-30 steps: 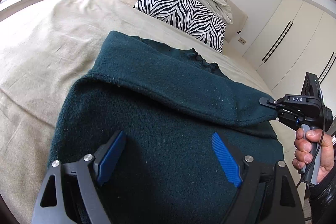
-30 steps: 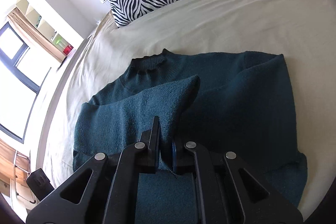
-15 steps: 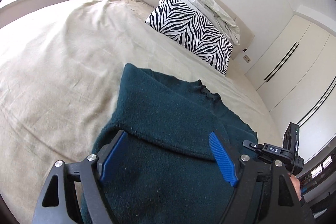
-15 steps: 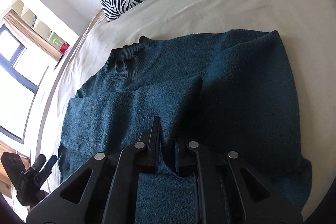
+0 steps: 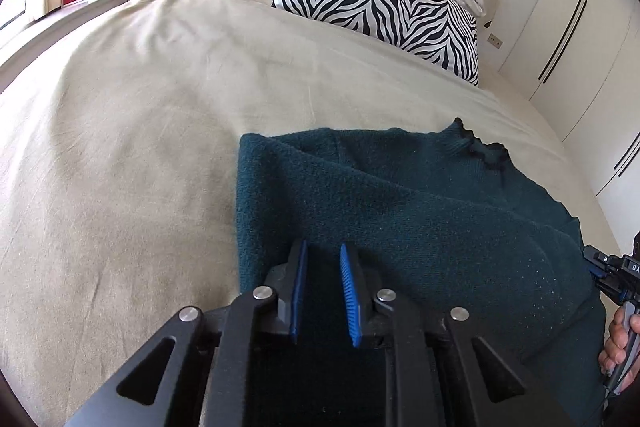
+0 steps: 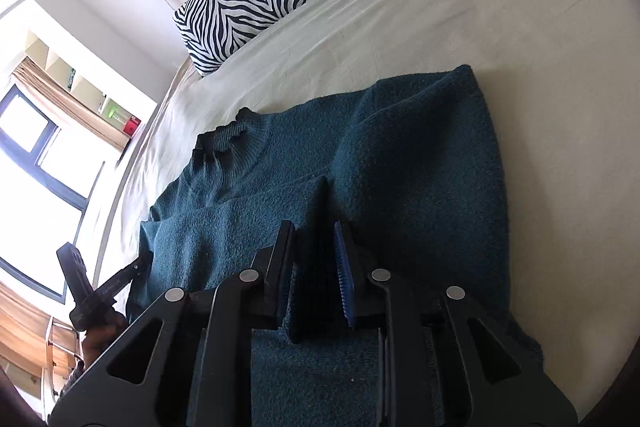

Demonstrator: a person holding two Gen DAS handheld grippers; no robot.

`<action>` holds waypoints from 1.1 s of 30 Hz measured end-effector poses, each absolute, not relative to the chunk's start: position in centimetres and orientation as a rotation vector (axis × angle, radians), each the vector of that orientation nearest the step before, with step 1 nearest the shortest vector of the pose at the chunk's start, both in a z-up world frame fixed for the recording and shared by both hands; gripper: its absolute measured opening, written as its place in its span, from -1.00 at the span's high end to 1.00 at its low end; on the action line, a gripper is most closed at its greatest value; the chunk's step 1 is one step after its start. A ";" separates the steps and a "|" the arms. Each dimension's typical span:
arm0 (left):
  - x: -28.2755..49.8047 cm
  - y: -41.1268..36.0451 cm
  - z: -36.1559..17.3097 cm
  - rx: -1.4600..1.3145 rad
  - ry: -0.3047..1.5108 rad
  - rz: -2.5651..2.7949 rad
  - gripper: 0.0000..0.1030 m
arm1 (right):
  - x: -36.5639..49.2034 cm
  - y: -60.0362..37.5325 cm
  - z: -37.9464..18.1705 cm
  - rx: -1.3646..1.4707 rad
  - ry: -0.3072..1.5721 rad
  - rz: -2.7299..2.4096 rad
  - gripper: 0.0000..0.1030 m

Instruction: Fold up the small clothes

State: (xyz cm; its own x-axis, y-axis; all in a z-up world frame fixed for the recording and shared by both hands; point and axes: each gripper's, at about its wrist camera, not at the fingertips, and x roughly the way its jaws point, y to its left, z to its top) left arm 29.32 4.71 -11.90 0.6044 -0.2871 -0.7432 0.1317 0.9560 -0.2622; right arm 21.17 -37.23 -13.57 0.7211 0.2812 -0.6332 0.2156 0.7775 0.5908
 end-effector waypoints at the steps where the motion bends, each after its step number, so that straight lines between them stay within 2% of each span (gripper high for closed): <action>1: 29.2 4.7 -11.9 -0.182 0.885 -0.241 0.60 | 20.9 -38.0 -13.5 0.751 0.763 0.056 0.52; 2: 29.1 4.7 -12.0 -0.182 0.878 -0.240 0.60 | 20.8 -38.5 -13.5 0.796 0.746 0.081 0.44; 5: 29.0 5.0 -12.1 -0.200 0.867 -0.239 0.60 | 21.0 -39.1 -13.2 0.824 0.708 0.104 -0.10; 11: 27.5 5.9 -12.3 -0.250 0.822 -0.179 0.63 | 24.1 -40.7 -15.6 0.928 0.710 0.079 -0.10; 15: 27.3 6.2 -12.3 -0.261 0.809 -0.163 0.67 | 26.8 -39.6 -15.3 0.844 0.808 0.043 -0.08; 17: 27.1 6.4 -12.3 -0.273 0.804 -0.164 0.68 | 26.6 -40.3 -14.8 0.912 0.829 0.022 -0.07; 21: 27.1 7.0 -12.6 -0.309 0.798 -0.180 0.69 | 24.1 -40.6 -11.9 0.985 0.687 0.095 -0.11; 24: 27.1 7.1 -12.6 -0.318 0.799 -0.185 0.69 | 24.4 -38.8 -14.4 0.985 0.843 0.144 -0.09; 25: 27.1 7.1 -12.5 -0.317 0.798 -0.184 0.69 | 24.4 -38.4 -16.0 0.968 0.886 0.144 -0.06; 27: 27.1 7.2 -12.5 -0.320 0.797 -0.186 0.69 | 22.9 -38.2 -16.5 0.914 0.831 0.139 0.34; 33: 27.0 7.5 -12.6 -0.338 0.793 -0.195 0.69 | 18.1 -38.8 -16.2 0.941 0.851 0.126 0.37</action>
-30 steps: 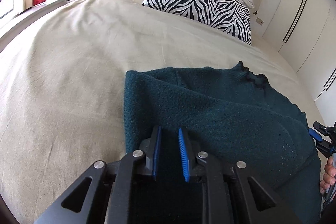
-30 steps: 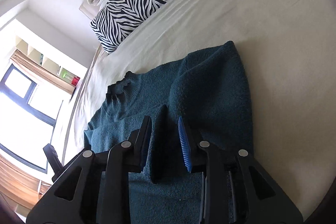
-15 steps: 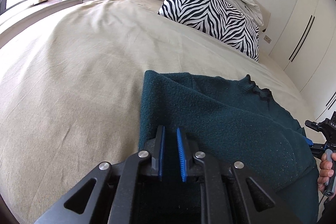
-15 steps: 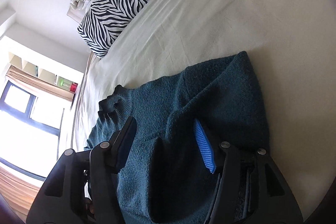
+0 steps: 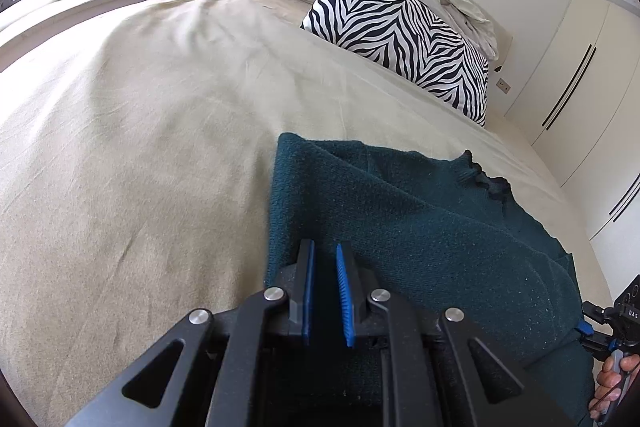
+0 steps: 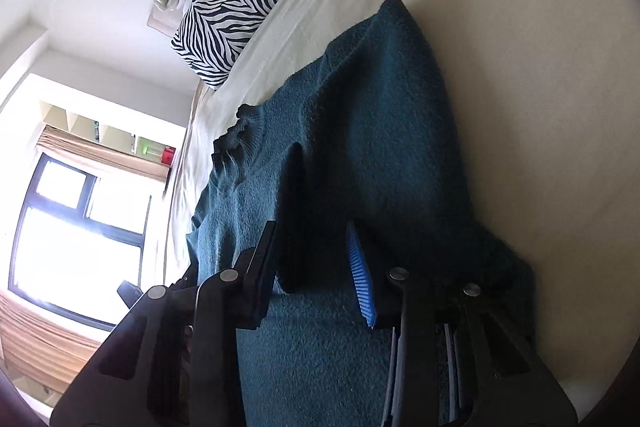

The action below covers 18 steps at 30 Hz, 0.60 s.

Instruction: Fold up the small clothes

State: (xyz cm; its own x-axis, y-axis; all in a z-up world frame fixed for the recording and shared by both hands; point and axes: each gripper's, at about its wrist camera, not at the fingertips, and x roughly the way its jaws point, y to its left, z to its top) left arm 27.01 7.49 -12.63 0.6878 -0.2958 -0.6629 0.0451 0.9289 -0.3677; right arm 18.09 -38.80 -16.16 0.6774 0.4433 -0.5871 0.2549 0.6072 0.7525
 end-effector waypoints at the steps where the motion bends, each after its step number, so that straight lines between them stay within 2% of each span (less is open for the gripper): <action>1: 26.9 7.6 -12.7 -0.342 0.792 -0.198 0.69 | 17.6 -38.9 -15.8 0.926 0.863 0.110 0.37; 4: 27.1 7.7 -12.7 -0.351 0.793 -0.203 0.69 | 16.9 -38.8 -13.3 0.907 0.827 0.106 0.28; 5: 27.1 7.7 -12.7 -0.350 0.793 -0.203 0.69 | 17.3 -38.6 -12.3 0.915 0.787 0.140 0.17; 8: 27.1 7.7 -12.7 -0.352 0.794 -0.203 0.69 | 20.1 -37.0 -10.3 0.891 0.749 0.236 0.09; 9: 27.1 7.7 -12.7 -0.352 0.794 -0.203 0.69 | 21.5 -36.3 -10.4 0.880 0.761 0.260 -0.04; 11: 27.1 7.7 -12.6 -0.353 0.795 -0.204 0.69 | 23.9 -35.8 -12.7 0.887 0.833 0.250 -0.13; 13: 27.2 7.7 -12.6 -0.355 0.797 -0.206 0.69 | 24.3 -36.4 -16.2 0.947 0.878 0.220 -0.04; 14: 27.2 7.7 -12.6 -0.356 0.798 -0.206 0.69 | 23.5 -37.0 -16.7 0.965 0.828 0.224 0.23; 15: 27.2 7.7 -12.6 -0.357 0.801 -0.208 0.69 | 22.4 -37.6 -17.0 0.986 0.807 0.226 0.40; 18: 27.0 7.7 -12.6 -0.358 0.812 -0.212 0.69 | 17.9 -39.6 -17.1 1.016 0.764 0.188 0.39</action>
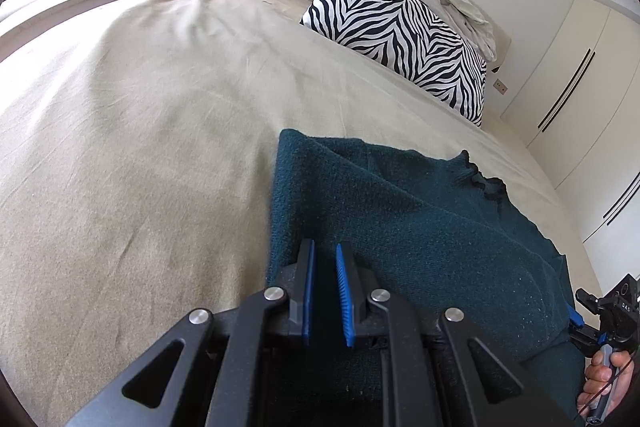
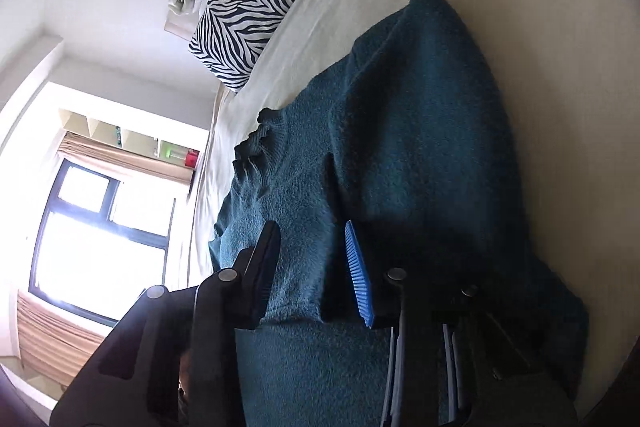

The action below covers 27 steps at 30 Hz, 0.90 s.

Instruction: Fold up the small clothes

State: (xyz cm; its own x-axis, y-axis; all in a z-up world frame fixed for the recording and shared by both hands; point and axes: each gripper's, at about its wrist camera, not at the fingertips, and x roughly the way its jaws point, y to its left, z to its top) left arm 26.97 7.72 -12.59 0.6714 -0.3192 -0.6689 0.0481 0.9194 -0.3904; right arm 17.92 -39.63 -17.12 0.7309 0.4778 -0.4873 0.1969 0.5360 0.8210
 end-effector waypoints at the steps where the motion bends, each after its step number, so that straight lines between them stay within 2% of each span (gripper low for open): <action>1: 26.8 7.8 -12.5 -0.362 0.820 -0.214 0.69 | 16.3 -40.3 -17.0 1.004 0.780 0.141 0.36; 2: 26.5 8.0 -12.4 -0.367 0.829 -0.216 0.69 | 14.5 -40.9 -16.5 0.993 0.772 0.117 0.36; 4: 25.4 8.5 -11.9 -0.376 0.850 -0.224 0.69 | 10.4 -41.9 -15.3 0.934 0.772 0.014 0.22; 5: 24.4 8.8 -11.5 -0.384 0.857 -0.227 0.63 | 8.3 -42.3 -14.7 0.913 0.761 -0.020 0.17; 6: 23.2 9.2 -11.0 -0.386 0.861 -0.223 0.23 | 6.2 -42.5 -14.2 0.906 0.749 -0.038 0.08; 8: 20.2 10.2 -9.9 -0.393 0.866 -0.221 -0.35 | 1.9 -42.4 -13.4 0.905 0.717 -0.054 -0.08; 9: 18.5 10.8 -9.3 -0.404 0.853 -0.225 -0.41 | -0.1 -42.1 -13.1 0.901 0.708 -0.053 -0.11; 14: 10.0 13.3 -8.2 -0.428 0.896 -0.235 -0.44 | -6.9 -39.5 -13.1 0.870 0.710 -0.057 -0.11; 21: 0.0 14.1 -10.3 -0.358 1.040 -0.259 -0.43 | -11.0 -36.8 -13.7 0.823 0.763 -0.057 -0.11; 27: -4.0 13.8 -10.3 -0.310 1.074 -0.287 -0.34 | -13.4 -36.7 -13.9 0.811 0.803 -0.092 -0.11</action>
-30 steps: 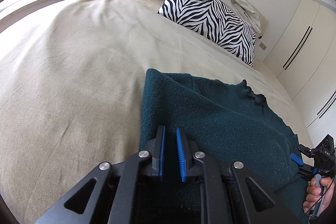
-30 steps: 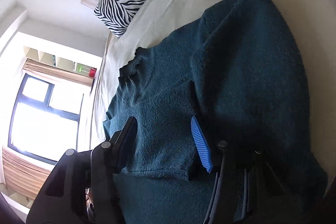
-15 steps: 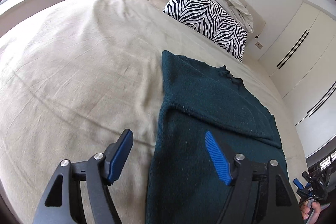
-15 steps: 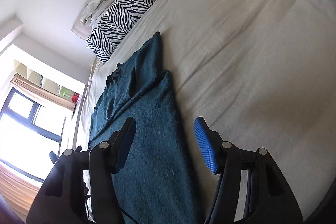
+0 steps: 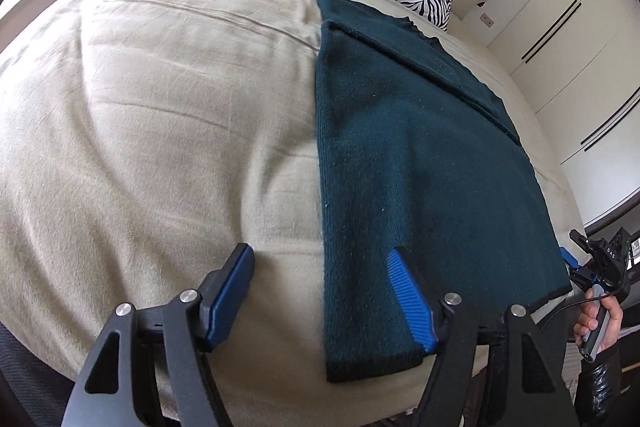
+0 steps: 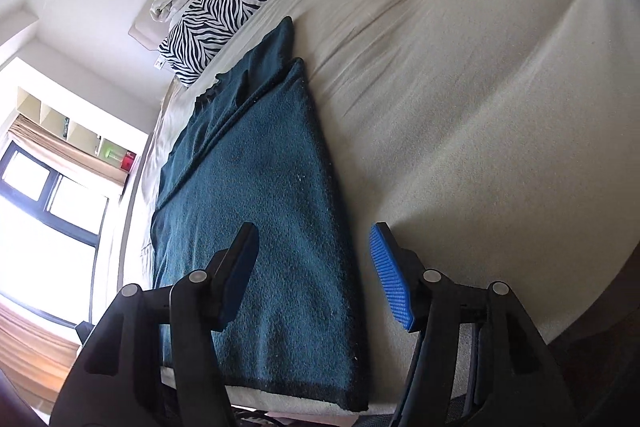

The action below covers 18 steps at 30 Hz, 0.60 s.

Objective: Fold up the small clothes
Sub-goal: 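Open both grippers and release the folded sweater, then grasp the sweater hem with the left gripper and lift it toward the collar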

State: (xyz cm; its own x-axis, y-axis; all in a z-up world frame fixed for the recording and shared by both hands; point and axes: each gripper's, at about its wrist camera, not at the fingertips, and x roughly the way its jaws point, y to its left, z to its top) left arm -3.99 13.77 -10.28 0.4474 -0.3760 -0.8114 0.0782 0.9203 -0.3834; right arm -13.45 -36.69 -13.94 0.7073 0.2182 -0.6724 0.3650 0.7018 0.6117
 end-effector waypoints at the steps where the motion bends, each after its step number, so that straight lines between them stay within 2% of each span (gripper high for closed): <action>1: -4.2 13.6 -10.3 -0.304 1.088 -0.290 -0.30 | -13.9 -36.6 -13.9 0.799 0.813 -0.094 -0.11; 6: -5.1 12.8 -10.6 -0.276 1.166 -0.321 0.12 | -16.0 -36.5 -13.6 0.771 0.839 -0.097 -0.11; 11: -5.6 12.7 -10.9 -0.282 1.202 -0.329 0.18 | -17.0 -36.4 -13.8 0.779 0.859 -0.082 -0.11; 13: -5.4 12.8 -11.1 -0.303 1.217 -0.339 0.52 | -17.0 -36.3 -13.6 0.771 0.874 -0.081 -0.11; 14: -5.2 12.7 -11.3 -0.320 1.228 -0.356 0.82 | -17.1 -36.2 -13.6 0.769 0.881 -0.080 -0.11; 18: -5.2 12.8 -11.3 -0.332 1.223 -0.365 0.84 | -17.4 -36.2 -13.4 0.766 0.907 -0.082 -0.10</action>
State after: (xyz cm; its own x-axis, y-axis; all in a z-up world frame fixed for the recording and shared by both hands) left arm -5.15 12.84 -11.34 0.2972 -0.4431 -0.8458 0.0925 0.8950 -0.4364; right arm -17.45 -36.23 -13.43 0.6319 0.2443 -0.7356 0.3721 0.7369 0.5644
